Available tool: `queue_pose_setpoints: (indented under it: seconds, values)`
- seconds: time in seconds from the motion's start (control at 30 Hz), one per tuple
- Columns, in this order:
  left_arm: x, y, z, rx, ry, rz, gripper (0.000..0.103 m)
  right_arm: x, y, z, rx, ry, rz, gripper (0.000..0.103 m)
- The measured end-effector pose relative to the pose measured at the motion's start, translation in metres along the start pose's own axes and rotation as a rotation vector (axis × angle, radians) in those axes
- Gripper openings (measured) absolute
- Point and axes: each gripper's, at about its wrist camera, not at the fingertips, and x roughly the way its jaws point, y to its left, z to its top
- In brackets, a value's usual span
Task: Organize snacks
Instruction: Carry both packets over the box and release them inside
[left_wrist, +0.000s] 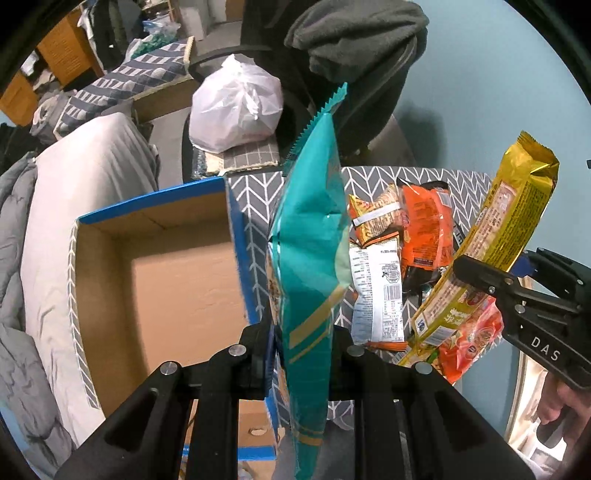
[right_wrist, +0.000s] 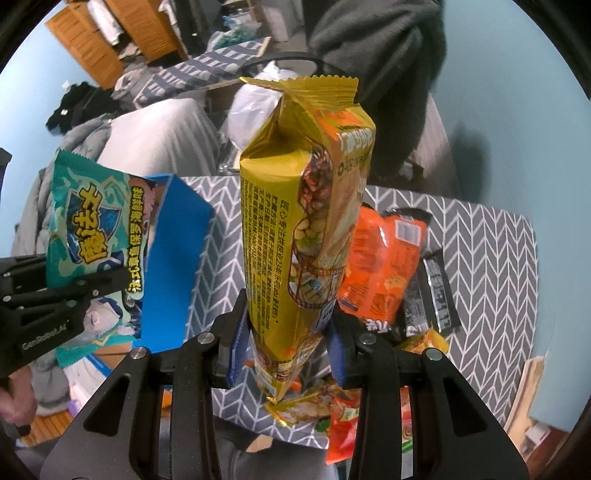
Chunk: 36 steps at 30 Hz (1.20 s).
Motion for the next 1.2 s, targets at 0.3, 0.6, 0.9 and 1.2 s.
queue_pose_setpoints:
  seconds: [0.3, 0.6, 0.9, 1.2]
  values:
    - [-0.026, 0.028, -0.011, -0.062, -0.039, 0.020, 0.019, -0.023, 0.035, 0.013, -0.090, -0.018, 0.074, 0.036]
    - [-0.041, 0.077, -0.029, -0.173, -0.057, 0.054, 0.019, -0.023, 0.095, 0.030, -0.192, -0.014, 0.183, 0.036]
    - [-0.045, 0.125, -0.050, -0.269, -0.056, 0.095, 0.019, -0.006, 0.167, 0.041, -0.304, 0.025, 0.267, 0.036]
    - [-0.028, 0.161, -0.064, -0.328, -0.023, 0.097, 0.019, 0.038, 0.214, 0.043, -0.335, 0.109, 0.288, 0.036]
